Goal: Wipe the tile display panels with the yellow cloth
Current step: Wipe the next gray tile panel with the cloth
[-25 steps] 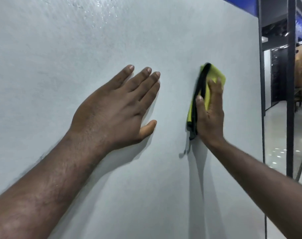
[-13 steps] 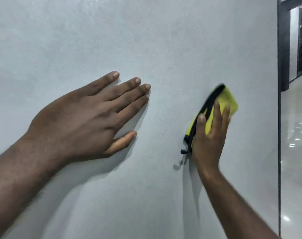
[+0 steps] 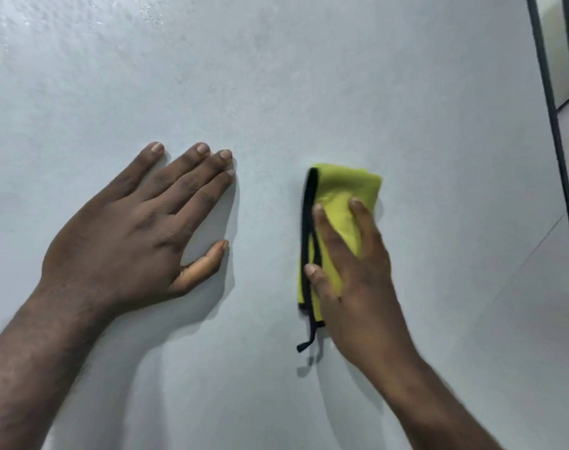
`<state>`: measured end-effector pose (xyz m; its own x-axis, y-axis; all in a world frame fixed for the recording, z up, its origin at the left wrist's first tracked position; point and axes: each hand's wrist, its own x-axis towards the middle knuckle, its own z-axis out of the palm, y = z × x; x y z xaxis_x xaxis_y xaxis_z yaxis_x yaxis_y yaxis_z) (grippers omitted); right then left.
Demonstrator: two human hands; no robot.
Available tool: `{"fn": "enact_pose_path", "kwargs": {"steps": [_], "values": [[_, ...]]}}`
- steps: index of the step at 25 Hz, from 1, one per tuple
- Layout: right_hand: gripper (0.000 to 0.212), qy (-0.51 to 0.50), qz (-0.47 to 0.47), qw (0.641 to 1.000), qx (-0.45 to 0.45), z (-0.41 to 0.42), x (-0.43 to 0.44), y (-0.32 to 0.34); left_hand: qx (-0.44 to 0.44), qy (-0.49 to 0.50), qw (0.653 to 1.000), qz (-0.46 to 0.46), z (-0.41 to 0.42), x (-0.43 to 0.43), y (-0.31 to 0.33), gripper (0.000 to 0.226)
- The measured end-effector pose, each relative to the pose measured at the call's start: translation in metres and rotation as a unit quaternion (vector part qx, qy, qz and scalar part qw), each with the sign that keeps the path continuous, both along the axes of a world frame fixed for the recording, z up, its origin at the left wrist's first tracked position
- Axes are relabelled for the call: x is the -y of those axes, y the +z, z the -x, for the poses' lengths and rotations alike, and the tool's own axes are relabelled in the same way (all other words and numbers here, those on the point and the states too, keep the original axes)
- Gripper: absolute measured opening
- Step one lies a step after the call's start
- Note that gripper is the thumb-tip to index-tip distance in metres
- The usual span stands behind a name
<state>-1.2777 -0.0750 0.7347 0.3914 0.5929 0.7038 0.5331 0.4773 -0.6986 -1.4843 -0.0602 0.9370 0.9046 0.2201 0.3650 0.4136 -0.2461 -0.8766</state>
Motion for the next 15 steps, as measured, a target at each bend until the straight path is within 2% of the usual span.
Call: {"fn": "enact_pose_path", "kwargs": {"steps": [2,4,6,8,9,12,15], "values": [[0.077,0.038,-0.036,0.998,0.040,-0.010,-0.001,0.022,0.002,-0.001,1.000,-0.005,-0.001,0.001,-0.002,0.076],[0.078,0.030,-0.039,0.998,0.032,-0.038,-0.006,0.041,0.004,0.002,1.000,-0.007,-0.002,0.002,-0.005,0.076],[0.082,0.015,0.011,1.000,0.009,-0.054,-0.001,0.039,0.009,0.005,1.000,-0.002,-0.001,0.002,-0.004,0.076],[0.093,0.008,0.105,0.993,0.048,-0.045,0.017,0.028,0.010,0.005,1.000,-0.001,-0.001,0.001,-0.004,0.076],[0.099,0.018,0.123,0.989,0.078,-0.035,0.023,0.024,0.011,0.002,1.000,-0.003,-0.001,0.001,-0.005,0.076],[0.108,0.031,0.070,0.990,0.116,-0.027,0.020,0.040,0.014,-0.002,1.000,-0.005,-0.003,0.000,-0.005,0.076],[0.105,0.027,0.039,0.995,0.086,-0.055,0.010,0.067,0.011,-0.001,1.000,-0.013,-0.003,0.001,-0.006,0.075]]}}
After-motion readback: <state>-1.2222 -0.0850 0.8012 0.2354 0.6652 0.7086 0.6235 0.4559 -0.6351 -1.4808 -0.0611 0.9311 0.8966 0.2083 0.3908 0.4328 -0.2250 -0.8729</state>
